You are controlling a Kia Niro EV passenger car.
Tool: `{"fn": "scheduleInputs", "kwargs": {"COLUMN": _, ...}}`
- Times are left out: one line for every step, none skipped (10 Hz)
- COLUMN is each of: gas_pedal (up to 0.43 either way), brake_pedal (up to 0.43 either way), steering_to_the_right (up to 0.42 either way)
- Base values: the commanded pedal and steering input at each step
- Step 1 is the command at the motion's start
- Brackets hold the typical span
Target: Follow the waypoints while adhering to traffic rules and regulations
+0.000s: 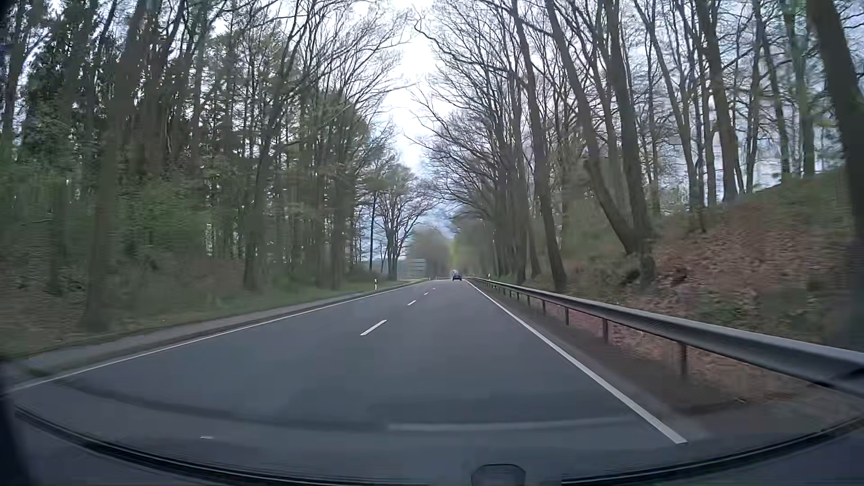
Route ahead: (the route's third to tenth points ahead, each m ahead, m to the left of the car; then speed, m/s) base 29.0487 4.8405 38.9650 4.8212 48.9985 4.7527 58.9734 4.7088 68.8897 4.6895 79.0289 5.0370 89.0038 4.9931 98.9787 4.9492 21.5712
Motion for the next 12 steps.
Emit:
{"fn": "scheduleInputs", "kwargs": {"gas_pedal": 0.228, "brake_pedal": 0.000, "steering_to_the_right": -0.001}}
{"fn": "scheduleInputs", "kwargs": {"gas_pedal": 0.228, "brake_pedal": 0.000, "steering_to_the_right": -0.001}}
{"fn": "scheduleInputs", "kwargs": {"gas_pedal": 0.228, "brake_pedal": 0.000, "steering_to_the_right": -0.002}}
{"fn": "scheduleInputs", "kwargs": {"gas_pedal": 0.228, "brake_pedal": 0.000, "steering_to_the_right": -0.002}}
{"fn": "scheduleInputs", "kwargs": {"gas_pedal": 0.209, "brake_pedal": 0.000, "steering_to_the_right": -0.001}}
{"fn": "scheduleInputs", "kwargs": {"gas_pedal": 0.197, "brake_pedal": 0.006, "steering_to_the_right": -0.002}}
{"fn": "scheduleInputs", "kwargs": {"gas_pedal": 0.197, "brake_pedal": 0.000, "steering_to_the_right": -0.002}}
{"fn": "scheduleInputs", "kwargs": {"gas_pedal": 0.197, "brake_pedal": 0.000, "steering_to_the_right": -0.002}}
{"fn": "scheduleInputs", "kwargs": {"gas_pedal": 0.197, "brake_pedal": 0.000, "steering_to_the_right": -0.002}}
{"fn": "scheduleInputs", "kwargs": {"gas_pedal": 0.197, "brake_pedal": 0.000, "steering_to_the_right": -0.001}}
{"fn": "scheduleInputs", "kwargs": {"gas_pedal": 0.197, "brake_pedal": 0.006, "steering_to_the_right": -0.002}}
{"fn": "scheduleInputs", "kwargs": {"gas_pedal": 0.197, "brake_pedal": 0.000, "steering_to_the_right": -0.002}}
